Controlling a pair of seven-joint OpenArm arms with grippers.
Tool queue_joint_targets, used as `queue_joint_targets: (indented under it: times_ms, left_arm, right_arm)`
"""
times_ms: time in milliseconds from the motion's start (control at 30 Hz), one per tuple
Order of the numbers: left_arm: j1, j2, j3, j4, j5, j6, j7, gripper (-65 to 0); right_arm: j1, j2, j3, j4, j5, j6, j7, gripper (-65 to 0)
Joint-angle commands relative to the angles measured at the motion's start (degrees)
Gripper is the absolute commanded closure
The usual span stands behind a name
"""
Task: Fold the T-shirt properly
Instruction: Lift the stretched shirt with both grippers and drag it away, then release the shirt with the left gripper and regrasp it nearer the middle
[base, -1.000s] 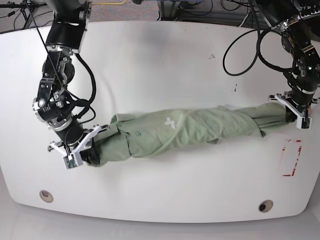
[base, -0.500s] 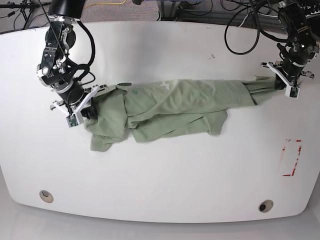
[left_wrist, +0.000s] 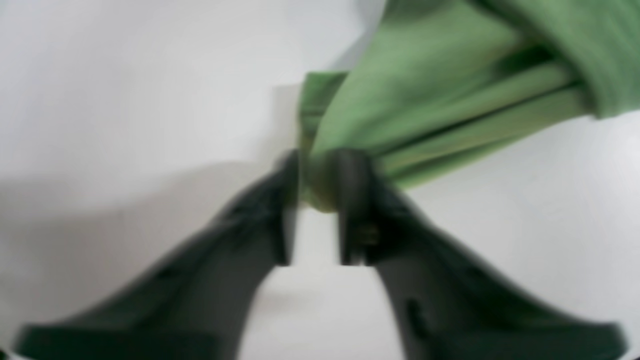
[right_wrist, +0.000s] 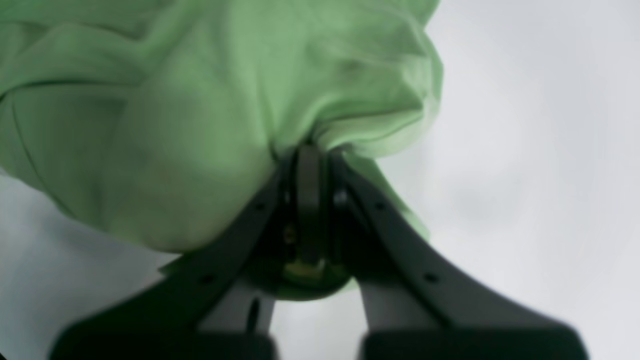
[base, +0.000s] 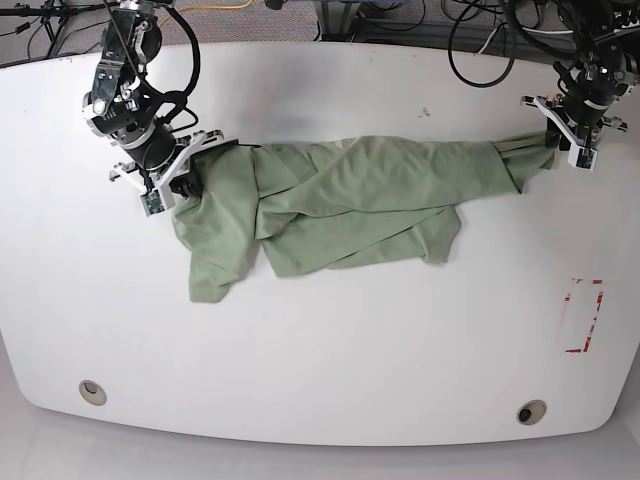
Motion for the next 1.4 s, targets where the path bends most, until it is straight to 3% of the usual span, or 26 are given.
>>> queue_joint_targets:
  times_ms: [0,133,233,400,667,933,1200,1367]
  left_arm:
    - [0.71,-1.07,-0.52,1.13,-0.15,0.36,-0.92,-22.9]
    - [1.76,-1.07,-1.93,1.48,-0.33,0.36,-0.92,-40.8]
    - [1.76,-0.89,-2.45,2.89,-0.33,0.36,-0.83,-47.2]
    - [1.58,-0.71,-2.10,6.67,-2.08,0.18,-0.83,-47.8]
    - [-3.87,-1.15,-0.17,8.25,-13.07,-2.81,0.66,-47.8]
    - [-16.88,-1.95,8.10,7.46,-13.25,-2.81,9.89,-47.8]
    - [-26.28,-1.42,18.73,0.78,-10.87,-1.49,10.51,-47.8]
    - [-29.10,-0.19,19.88,-2.92,-8.50,0.53,10.60,-47.8]
  right_arm:
    - [-0.88,0.48,0.37,1.35,0.39,0.18,1.46,0.0]
    - [-1.85,0.31,0.11,1.35,0.48,0.18,1.46,0.0]
    - [-2.02,-0.40,0.11,1.35,0.39,0.18,1.46,0.0]
    - [-2.02,-1.45,0.11,1.44,0.21,0.18,1.46,0.0]
    - [-1.32,-3.56,-0.06,1.44,0.12,0.09,1.46,0.0]
    - [0.00,-4.35,0.02,1.26,0.12,-0.34,1.46,0.0]
    - [1.58,-4.44,-0.06,1.26,0.12,-0.43,1.46,0.0]
    - [2.20,-4.44,-0.06,1.35,0.12,-0.43,1.46,0.0]
